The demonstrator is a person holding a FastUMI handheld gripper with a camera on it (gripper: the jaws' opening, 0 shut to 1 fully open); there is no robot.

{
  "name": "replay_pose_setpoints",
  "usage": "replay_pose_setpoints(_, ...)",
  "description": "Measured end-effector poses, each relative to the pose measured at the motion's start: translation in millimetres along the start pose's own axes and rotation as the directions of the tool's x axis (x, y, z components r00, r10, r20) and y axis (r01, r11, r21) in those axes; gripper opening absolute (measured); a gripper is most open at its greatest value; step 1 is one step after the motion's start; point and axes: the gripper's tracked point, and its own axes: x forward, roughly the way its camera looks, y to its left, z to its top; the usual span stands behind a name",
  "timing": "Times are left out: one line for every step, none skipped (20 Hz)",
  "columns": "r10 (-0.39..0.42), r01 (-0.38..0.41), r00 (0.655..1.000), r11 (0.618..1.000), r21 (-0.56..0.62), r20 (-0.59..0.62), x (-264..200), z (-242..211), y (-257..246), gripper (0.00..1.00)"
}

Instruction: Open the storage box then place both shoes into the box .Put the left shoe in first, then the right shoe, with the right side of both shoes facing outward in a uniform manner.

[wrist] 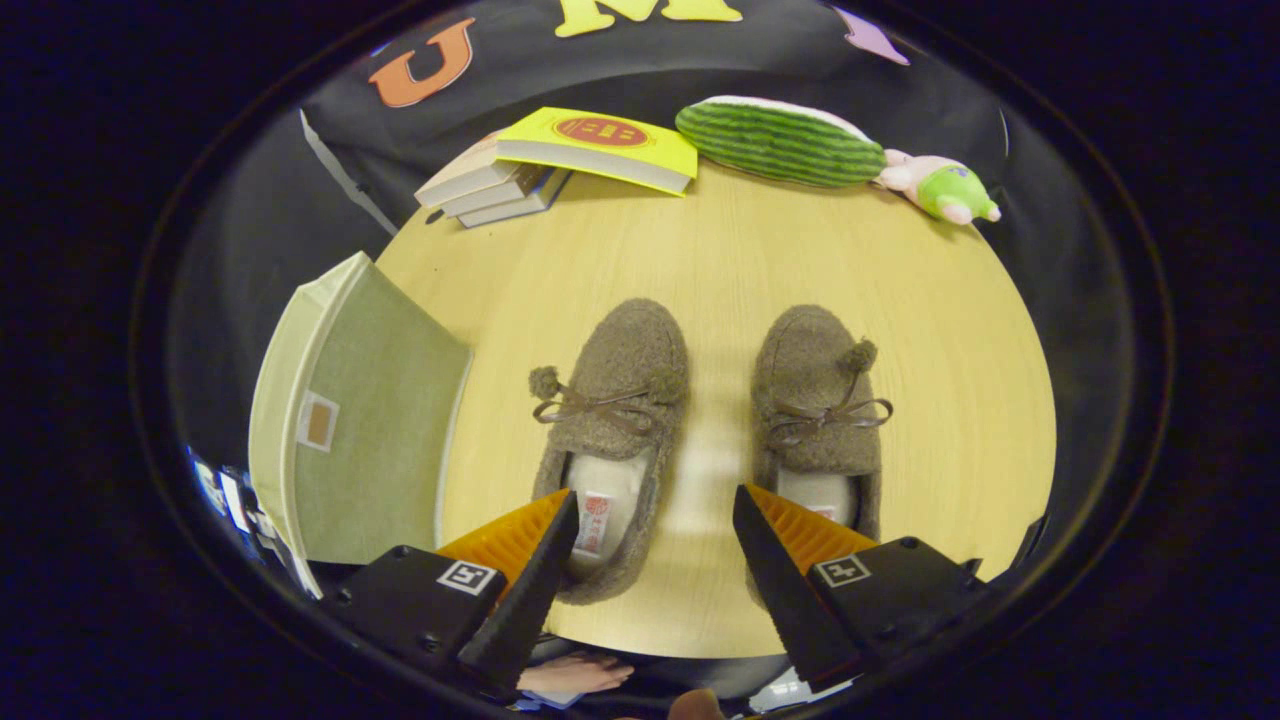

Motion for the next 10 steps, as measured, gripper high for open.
replay_pose_setpoints(0.012, -0.011, 1.0, 1.0, 0.01, -0.011, 4.1, -1.6, 1.6, 0.97)
replay_pose_setpoints(0.031, -0.03, 0.999, 0.999, 0.02, -0.025, 8.6, -2.4, 4.9, 0.95)
replay_pose_setpoints(0.044, -0.043, 0.998, 0.999, 0.032, -0.039, 14.3, -5.0, 7.0, 0.89)
replay_pose_setpoints(0.053, -0.051, 0.997, 0.998, 0.044, -0.051, 19.0, -5.5, 7.8, 0.83)
replay_pose_setpoints(0.059, -0.056, 0.996, 0.997, 0.058, -0.064, 23.5, -6.9, 7.8, 0.75)
replay_pose_setpoints(0.068, -0.062, 0.995, 0.995, 0.079, -0.077, 28.7, -9.4, 7.5, 0.68)
replay_pose_setpoints(0.085, -0.076, 0.992, 0.992, 0.098, -0.089, 32.5, -10.0, 9.0, 0.61)
replay_pose_setpoints(0.103, -0.091, 0.99, 0.989, 0.115, -0.099, 35.5, -10.8, 11.2, 0.54)
replay_pose_setpoints(0.119, -0.106, 0.988, 0.985, 0.134, -0.099, 38.0, -10.4, 11.3, 0.46)
replay_pose_setpoints(0.132, -0.115, 0.986, 0.98, 0.16, -0.099, 39.1, -9.7, 11.6, 0.42)
